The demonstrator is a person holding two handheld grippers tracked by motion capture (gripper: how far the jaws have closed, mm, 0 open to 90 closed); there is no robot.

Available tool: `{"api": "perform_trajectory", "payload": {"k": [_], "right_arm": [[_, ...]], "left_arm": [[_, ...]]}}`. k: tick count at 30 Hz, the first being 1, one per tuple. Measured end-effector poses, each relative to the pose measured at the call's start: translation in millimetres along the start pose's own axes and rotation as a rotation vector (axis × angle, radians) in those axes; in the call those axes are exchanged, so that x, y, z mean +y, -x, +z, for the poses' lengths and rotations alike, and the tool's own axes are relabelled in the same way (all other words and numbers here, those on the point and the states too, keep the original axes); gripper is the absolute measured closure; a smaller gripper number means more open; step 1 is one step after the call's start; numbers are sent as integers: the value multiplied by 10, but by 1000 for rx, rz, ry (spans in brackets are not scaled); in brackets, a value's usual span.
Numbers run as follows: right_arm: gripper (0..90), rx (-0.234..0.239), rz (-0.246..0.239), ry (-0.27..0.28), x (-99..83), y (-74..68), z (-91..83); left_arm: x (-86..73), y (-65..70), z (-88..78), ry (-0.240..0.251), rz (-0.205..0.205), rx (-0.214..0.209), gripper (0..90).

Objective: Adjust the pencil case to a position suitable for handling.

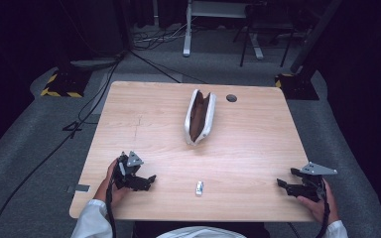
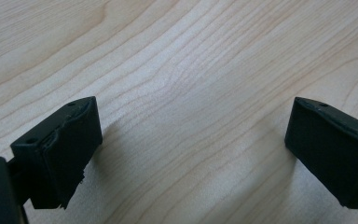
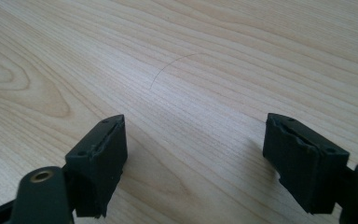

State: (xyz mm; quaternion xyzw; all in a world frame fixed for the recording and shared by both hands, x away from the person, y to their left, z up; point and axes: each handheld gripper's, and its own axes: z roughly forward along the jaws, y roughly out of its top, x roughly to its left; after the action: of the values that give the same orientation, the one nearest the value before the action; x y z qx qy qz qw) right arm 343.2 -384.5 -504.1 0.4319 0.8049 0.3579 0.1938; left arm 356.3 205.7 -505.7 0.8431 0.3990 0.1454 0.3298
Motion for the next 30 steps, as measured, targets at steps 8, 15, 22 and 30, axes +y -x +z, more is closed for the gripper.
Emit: {"api": "perform_trajectory", "payload": {"k": [8,15,22,30], "right_arm": [[233,2,-4,0,-4,0,-6],[273,60,-57,6,-1,-38,-10],[283,121,-96,-14,48,-140,11],[290,230,-217,-16,260,-551,173]], "left_arm": [[-23,16,-21,-4,16,-19,37],[-33,40,-27,1,23,-22,41],[-34,44,-31,2,24,-10,42],[-30,43,-27,-1,22,-20,37]]}}
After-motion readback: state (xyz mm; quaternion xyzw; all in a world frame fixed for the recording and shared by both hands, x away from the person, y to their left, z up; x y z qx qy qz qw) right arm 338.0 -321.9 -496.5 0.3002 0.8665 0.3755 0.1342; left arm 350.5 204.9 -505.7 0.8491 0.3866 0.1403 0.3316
